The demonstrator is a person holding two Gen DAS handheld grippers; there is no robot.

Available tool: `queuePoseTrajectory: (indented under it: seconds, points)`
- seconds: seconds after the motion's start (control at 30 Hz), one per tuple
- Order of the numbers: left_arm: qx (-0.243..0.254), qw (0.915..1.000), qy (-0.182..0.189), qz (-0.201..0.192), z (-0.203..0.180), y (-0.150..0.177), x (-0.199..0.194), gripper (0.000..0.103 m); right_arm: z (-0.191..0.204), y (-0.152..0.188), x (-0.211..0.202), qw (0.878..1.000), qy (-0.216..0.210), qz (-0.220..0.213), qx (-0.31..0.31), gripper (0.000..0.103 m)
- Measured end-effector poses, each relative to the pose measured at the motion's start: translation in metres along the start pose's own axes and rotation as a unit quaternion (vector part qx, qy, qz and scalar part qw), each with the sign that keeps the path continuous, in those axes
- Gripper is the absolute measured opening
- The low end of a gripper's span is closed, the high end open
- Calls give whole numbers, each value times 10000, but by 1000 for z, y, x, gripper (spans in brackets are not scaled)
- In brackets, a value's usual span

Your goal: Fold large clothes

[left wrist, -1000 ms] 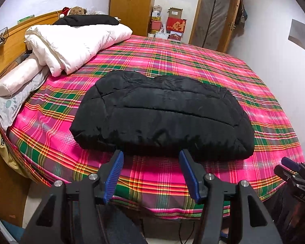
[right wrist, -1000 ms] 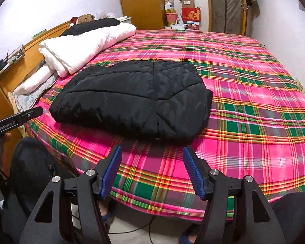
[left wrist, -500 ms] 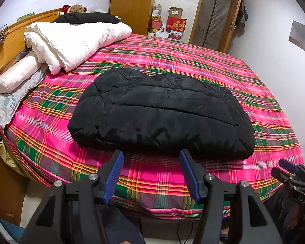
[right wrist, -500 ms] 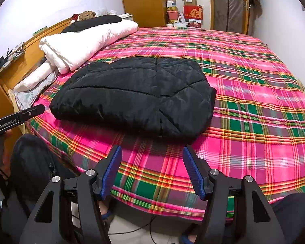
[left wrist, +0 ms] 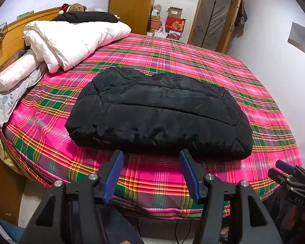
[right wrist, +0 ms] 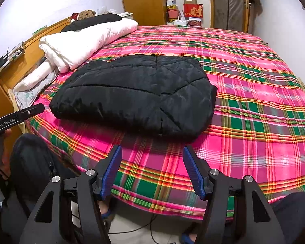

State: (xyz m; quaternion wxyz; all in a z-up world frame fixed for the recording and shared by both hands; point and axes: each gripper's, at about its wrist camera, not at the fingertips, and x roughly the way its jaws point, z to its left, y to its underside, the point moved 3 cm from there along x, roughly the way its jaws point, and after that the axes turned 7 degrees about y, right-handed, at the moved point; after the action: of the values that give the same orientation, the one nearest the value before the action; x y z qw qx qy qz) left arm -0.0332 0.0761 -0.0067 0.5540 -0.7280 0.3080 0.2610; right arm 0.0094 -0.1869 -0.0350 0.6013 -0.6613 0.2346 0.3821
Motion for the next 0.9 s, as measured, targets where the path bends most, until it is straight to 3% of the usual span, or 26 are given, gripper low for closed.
queuePoseTrajectory:
  seconds: [0.9]
  points:
    - [-46,9999,95,-37,-1,0,0,59,1,0,0,10000,-7,9,11,62]
